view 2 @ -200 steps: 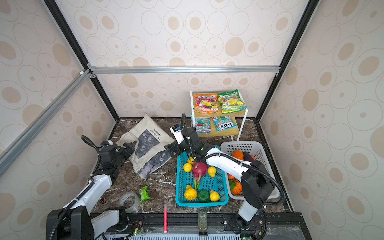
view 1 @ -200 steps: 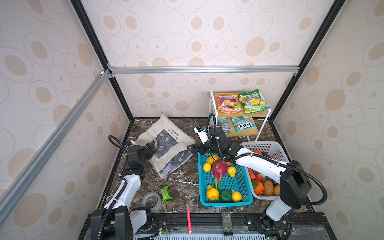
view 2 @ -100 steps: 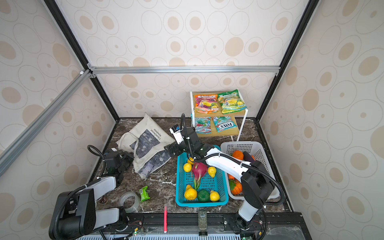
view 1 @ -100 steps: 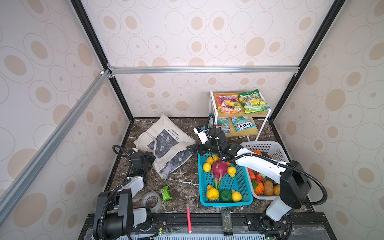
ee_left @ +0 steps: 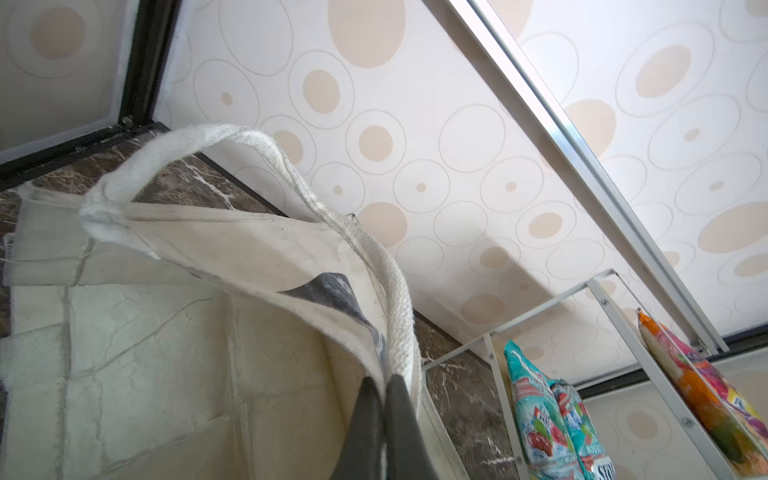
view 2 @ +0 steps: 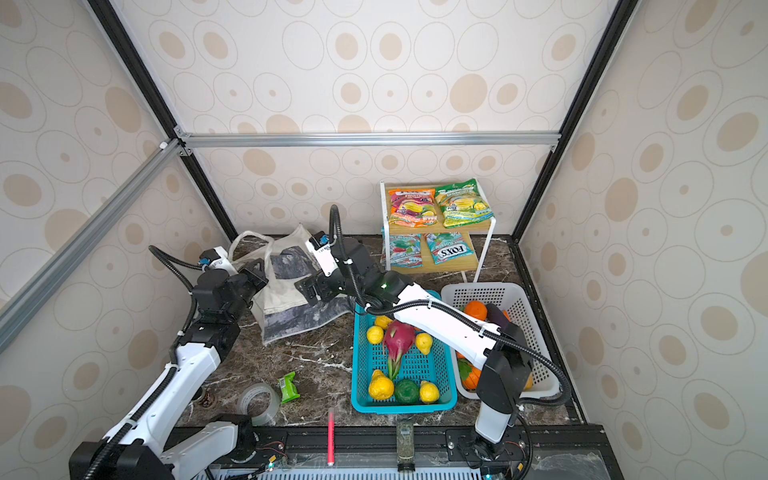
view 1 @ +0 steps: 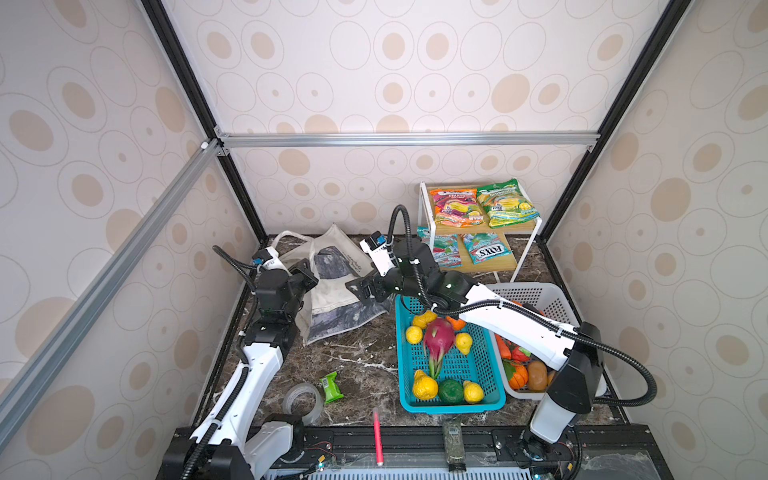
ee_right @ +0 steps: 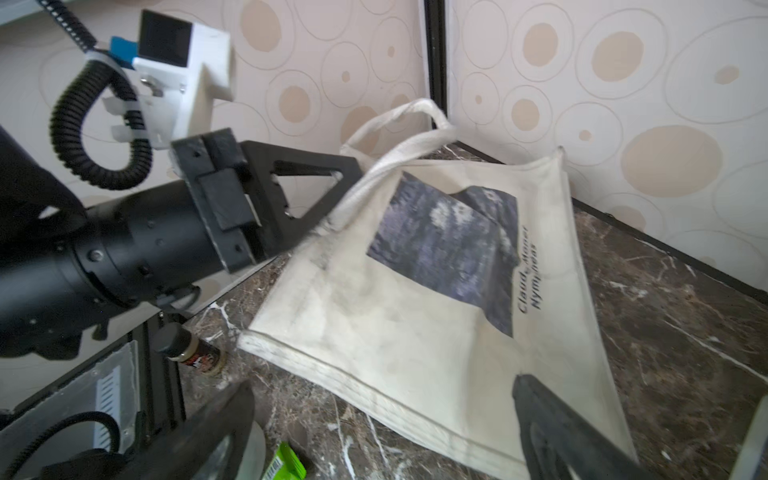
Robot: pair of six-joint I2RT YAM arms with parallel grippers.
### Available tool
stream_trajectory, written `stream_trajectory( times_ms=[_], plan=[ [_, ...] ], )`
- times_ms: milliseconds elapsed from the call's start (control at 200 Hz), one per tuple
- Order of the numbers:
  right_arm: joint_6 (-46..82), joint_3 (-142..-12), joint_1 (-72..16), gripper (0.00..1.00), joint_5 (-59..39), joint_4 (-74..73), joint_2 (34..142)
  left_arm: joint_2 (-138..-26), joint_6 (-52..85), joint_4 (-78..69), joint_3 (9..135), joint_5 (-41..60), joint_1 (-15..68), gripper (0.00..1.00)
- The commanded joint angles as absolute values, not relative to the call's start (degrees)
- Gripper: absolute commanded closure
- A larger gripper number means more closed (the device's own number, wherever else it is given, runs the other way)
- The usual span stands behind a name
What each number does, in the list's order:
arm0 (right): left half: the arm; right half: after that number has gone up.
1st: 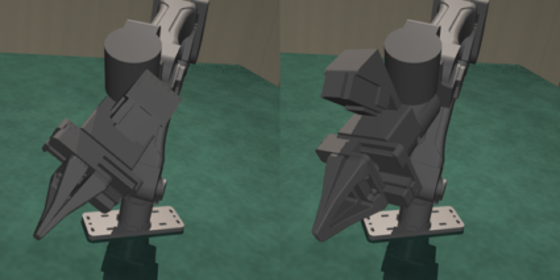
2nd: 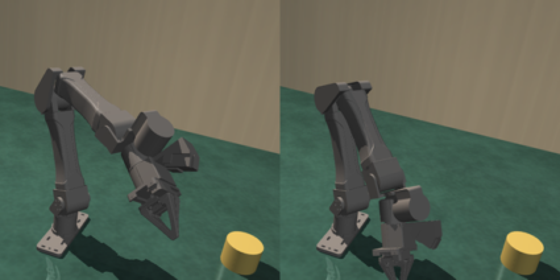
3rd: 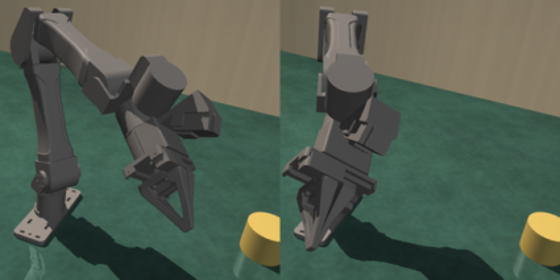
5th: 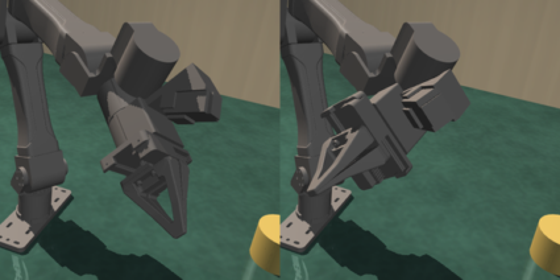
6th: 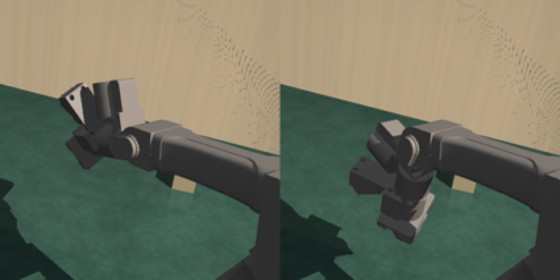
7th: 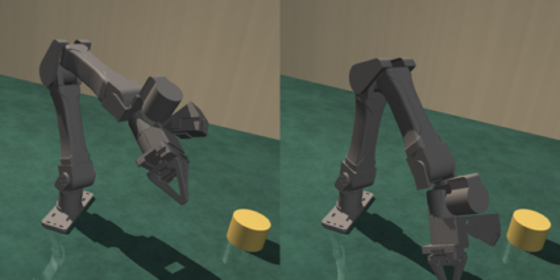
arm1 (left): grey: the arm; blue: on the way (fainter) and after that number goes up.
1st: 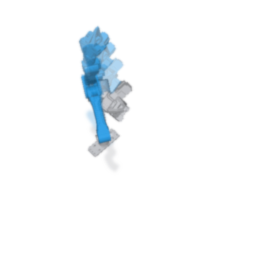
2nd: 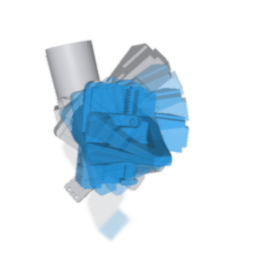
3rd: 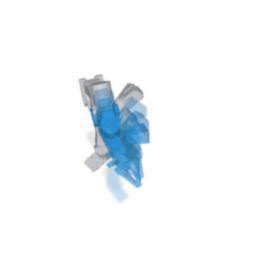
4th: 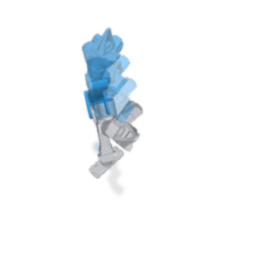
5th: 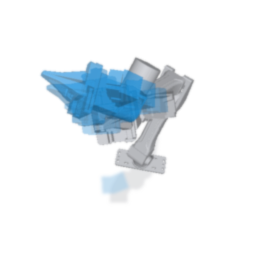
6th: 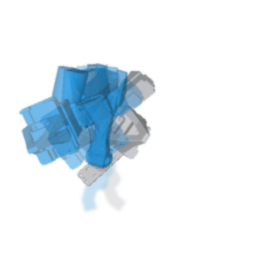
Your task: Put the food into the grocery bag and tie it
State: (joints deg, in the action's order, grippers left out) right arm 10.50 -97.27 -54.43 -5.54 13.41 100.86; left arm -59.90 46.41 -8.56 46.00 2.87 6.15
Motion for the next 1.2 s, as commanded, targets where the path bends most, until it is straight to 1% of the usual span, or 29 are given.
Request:
stream_trajectory(
  times_ms=[0, 165, 335, 460, 500, 555, 580, 600, 670, 700, 730, 750, 800, 940, 955, 975, 995, 1030, 1040, 1055, 1075, 1090, 1105, 1125, 1145, 1195],
  plan=[
    [13.6, -99.6, -57.4, 0.00, -4.8, 15.9, 104.2, -60.8, 44.6, -4.1, 51.3, 2.4, 8.0, 1.00],
    [17.2, -102.1, -59.5, 0.00, -2.9, 14.5, 108.6, -60.1, 47.4, -5.3, 51.3, 5.2, 8.6, 1.00],
    [23.3, -101.4, -59.8, 0.02, -3.0, 6.1, 112.4, -59.6, 48.9, -5.4, 51.3, 6.8, 9.1, 1.00],
    [25.7, -107.0, -60.0, 0.06, 4.8, 8.0, 118.5, -59.0, 49.7, -5.6, 51.0, 7.1, 9.5, 1.00],
    [26.3, -108.2, -59.9, 0.09, 7.1, 8.3, 119.7, -58.8, 49.5, -5.0, 51.3, 6.7, 9.7, 1.00],
    [26.2, -109.6, -60.0, 0.16, 10.1, 8.4, 120.9, -58.4, 49.3, -4.3, 51.5, 6.1, 9.7, 1.00],
    [26.0, -110.4, -60.0, 0.22, 11.1, 8.8, 121.3, -58.3, 49.3, -4.3, 51.5, 6.1, 9.7, 1.00],
    [25.7, -110.9, -60.0, 0.29, 11.9, 8.8, 121.6, -58.3, 49.5, -4.3, 51.4, 6.2, 9.7, 1.00],
    [24.3, -111.5, -60.0, 0.58, 13.4, 8.0, 122.1, -58.3, 49.7, -4.4, 51.2, 6.5, 9.8, 1.00],
    [23.7, -111.8, -59.9, 0.72, 13.5, 8.2, 122.2, -58.3, 49.8, -4.4, 51.1, 6.4, 9.7, 1.00],
    [23.0, -112.0, -59.8, 0.90, 13.9, 8.5, 122.1, -58.1, 50.0, -4.2, 51.0, 6.1, 9.7, 1.00],
    [22.9, -111.9, -59.8, 1.00, 14.3, 8.6, 122.0, -58.1, 49.8, -4.3, 50.9, 5.8, 9.7, 1.00],
    [22.7, -111.0, -59.5, 1.00, 14.2, 8.3, 121.4, -58.0, 49.4, -4.2, 51.0, 5.6, 9.7, 1.00],
    [21.9, -110.8, -58.2, 1.00, 8.8, 9.2, 119.7, -58.3, 45.8, -4.2, 52.3, 4.5, 9.5, 1.00],
    [21.7, -111.3, -58.1, 1.00, 8.5, 9.7, 119.6, -58.3, 45.1, -4.0, 52.6, 4.3, 9.3, 0.97],
    [21.3, -112.1, -58.0, 1.00, 8.0, 10.7, 119.5, -58.5, 44.3, -3.6, 53.1, 4.0, 8.9, 0.88],
    [20.9, -113.0, -57.8, 1.00, 7.6, 11.6, 119.5, -58.7, 43.6, -3.1, 53.6, 3.6, 8.2, 0.76],
    [20.5, -114.7, -57.5, 1.00, 6.7, 13.2, 119.4, -59.0, 43.2, -1.8, 54.8, 3.8, 6.3, 0.52],
    [20.4, -115.3, -57.3, 1.00, 6.3, 13.5, 119.4, -59.1, 43.0, -1.5, 55.1, 4.1, 5.7, 0.48],
    [20.4, -116.0, -57.1, 1.00, 5.6, 14.1, 119.5, -59.1, 43.0, -1.2, 55.6, 4.6, 4.7, 0.38],
    [20.5, -116.9, -56.7, 1.00, 4.7, 14.9, 119.6, -59.2, 43.0, -0.8, 56.1, 5.7, 3.1, 0.28],
    [20.7, -117.7, -56.4, 1.00, 4.1, 15.6, 119.7, -59.0, 43.1, -0.7, 56.3, 6.5, 2.0, 0.23],
    [21.1, -118.5, -56.0, 1.00, 3.5, 16.1, 119.8, -58.9, 43.2, -0.8, 56.4, 7.1, 0.9, 0.13],
    [21.8, -119.4, -55.6, 1.00, 2.6, 16.6, 119.9, -58.5, 43.3, -0.8, 56.4, 7.7, -0.4, 0.03],
    [22.7, -120.1, -54.9, 1.00, 1.4, 17.0, 120.0, -58.1, 43.5, -1.0, 56.2, 8.3, -1.8, 0.01],
    [25.3, -121.6, -53.5, 1.00, -1.2, 17.5, 120.1, -56.8, 43.8, -1.3, 55.1, 10.2, -5.3, 0.01]
  ],
)
